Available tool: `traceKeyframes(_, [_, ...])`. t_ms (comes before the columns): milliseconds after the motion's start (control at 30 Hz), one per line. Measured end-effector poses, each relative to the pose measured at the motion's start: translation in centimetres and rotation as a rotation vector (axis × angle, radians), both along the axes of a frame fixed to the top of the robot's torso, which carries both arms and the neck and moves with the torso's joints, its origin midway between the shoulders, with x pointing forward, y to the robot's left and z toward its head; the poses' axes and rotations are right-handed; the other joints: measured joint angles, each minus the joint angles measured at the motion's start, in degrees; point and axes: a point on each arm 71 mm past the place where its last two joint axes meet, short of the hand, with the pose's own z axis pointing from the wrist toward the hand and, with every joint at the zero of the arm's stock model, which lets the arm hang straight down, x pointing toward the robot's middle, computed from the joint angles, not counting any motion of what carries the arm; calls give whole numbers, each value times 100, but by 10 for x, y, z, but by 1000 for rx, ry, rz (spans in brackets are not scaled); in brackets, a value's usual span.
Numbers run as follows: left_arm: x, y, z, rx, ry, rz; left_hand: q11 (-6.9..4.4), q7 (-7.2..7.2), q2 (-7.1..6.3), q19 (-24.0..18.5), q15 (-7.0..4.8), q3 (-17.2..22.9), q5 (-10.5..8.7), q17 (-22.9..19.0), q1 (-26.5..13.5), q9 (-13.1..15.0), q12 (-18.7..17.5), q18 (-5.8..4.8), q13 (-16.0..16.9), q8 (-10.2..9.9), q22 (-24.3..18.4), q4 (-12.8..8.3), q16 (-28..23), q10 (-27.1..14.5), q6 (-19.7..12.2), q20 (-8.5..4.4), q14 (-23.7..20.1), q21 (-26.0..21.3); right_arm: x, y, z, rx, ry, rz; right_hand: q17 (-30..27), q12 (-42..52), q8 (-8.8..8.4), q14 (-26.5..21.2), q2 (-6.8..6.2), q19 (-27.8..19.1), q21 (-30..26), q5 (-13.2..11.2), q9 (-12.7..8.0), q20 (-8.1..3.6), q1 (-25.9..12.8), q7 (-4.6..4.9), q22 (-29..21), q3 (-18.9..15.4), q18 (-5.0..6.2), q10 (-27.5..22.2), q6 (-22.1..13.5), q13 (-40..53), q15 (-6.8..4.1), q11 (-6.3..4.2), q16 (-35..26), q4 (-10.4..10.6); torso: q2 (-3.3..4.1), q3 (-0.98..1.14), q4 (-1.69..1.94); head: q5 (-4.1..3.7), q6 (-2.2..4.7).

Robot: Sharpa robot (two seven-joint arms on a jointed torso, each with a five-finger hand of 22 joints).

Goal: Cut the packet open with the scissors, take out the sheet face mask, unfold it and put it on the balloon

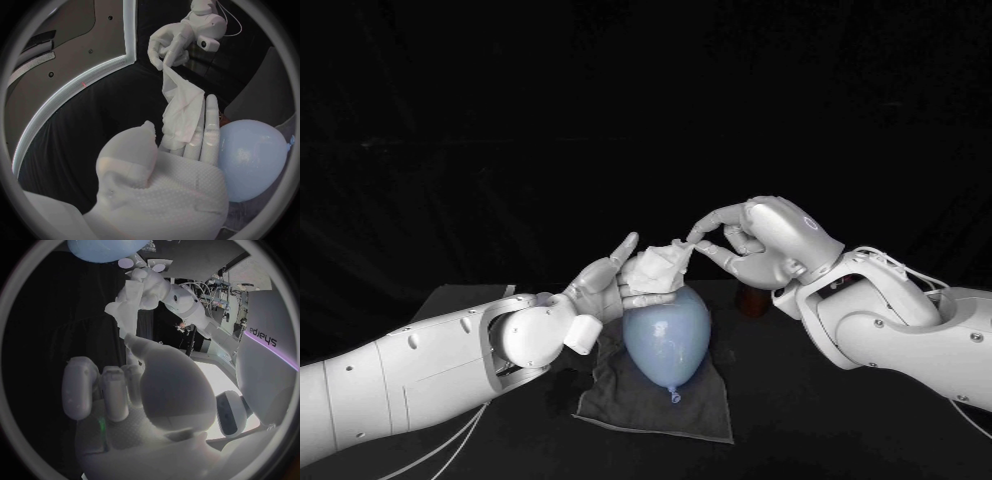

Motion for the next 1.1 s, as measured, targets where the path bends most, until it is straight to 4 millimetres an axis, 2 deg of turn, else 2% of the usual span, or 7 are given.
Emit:
traceKeyframes(133, [-1,1,0,14,-9,-5,25,0,-64,-79,34,30,0,0,230,-21,0,-1,0,-66,0,-29,-67,-87,0,62,-71,-1,0,-1,-4,-6,10,-5,0,0,0,0,0,0,0,-1,0,0,0,0,0,0,0,0,3,0,0,0,0,0,3,-3,1,5,-18])
traceKeyframes(433, [-2,2,0,29,-21,-14,47,-1,5,-119,55,373,0,-1,688,-43,0,-2,0,-154,1,-238,-130,-149,-1,60,-92,-1,3,-4,-13,-17,31,-25,-5,14,-2,0,0,0,0,-2,1,0,0,5,-3,0,0,0,8,4,0,0,-1,0,2,-5,2,29,-50])
traceKeyframes(600, [-2,5,0,35,-24,-15,109,-2,83,-224,105,244,0,-1,133,-67,0,-2,1,-264,1,146,-230,-273,-2,88,-165,-1,6,-10,-15,-24,34,-45,-5,14,-7,0,0,-1,0,4,1,0,0,6,-5,-1,0,0,8,5,0,0,-4,0,1,-4,1,27,-66])
traceKeyframes(700, [-2,7,0,37,-26,-13,148,0,147,-276,128,-13,0,-1,-299,-78,0,-2,1,-333,1,162,-288,-357,-11,130,-205,-1,6,-12,-15,-26,35,-54,-4,14,-14,0,0,-1,0,23,1,1,0,10,-5,-1,0,-1,11,5,0,0,-5,0,0,-3,-2,16,-74])
traceKeyframes(833, [-1,9,0,40,-26,-11,170,-28,165,-328,163,-139,0,-18,-361,-100,0,-3,-6,-398,1,141,-341,-477,-124,146,-280,-1,6,-14,-17,-28,38,-59,-4,14,-13,0,0,13,0,24,1,-13,0,12,-4,-1,0,-1,13,4,0,0,-7,-1,0,0,-3,5,-80])
traceKeyframes(933, [-2,10,0,41,-27,-11,170,-21,155,-369,167,-91,0,-24,-85,-102,0,-4,-6,-426,1,93,-368,-516,-132,147,-285,-1,6,-14,-18,-28,39,-61,-3,14,1,0,0,14,0,24,1,-14,0,13,-3,-1,0,-1,12,3,0,1,-20,-1,-1,0,-3,-2,-86])
traceKeyframes(1100, [-2,10,0,42,-26,-16,169,-41,95,-375,167,281,0,-31,659,-102,21,-4,-6,-442,2,-372,-397,-558,-152,153,-285,-1,6,-15,-18,-28,39,-64,0,13,13,0,0,13,0,24,1,-14,0,15,-1,-1,0,-1,11,0,0,1,0,-1,-1,2,-3,-10,-91])
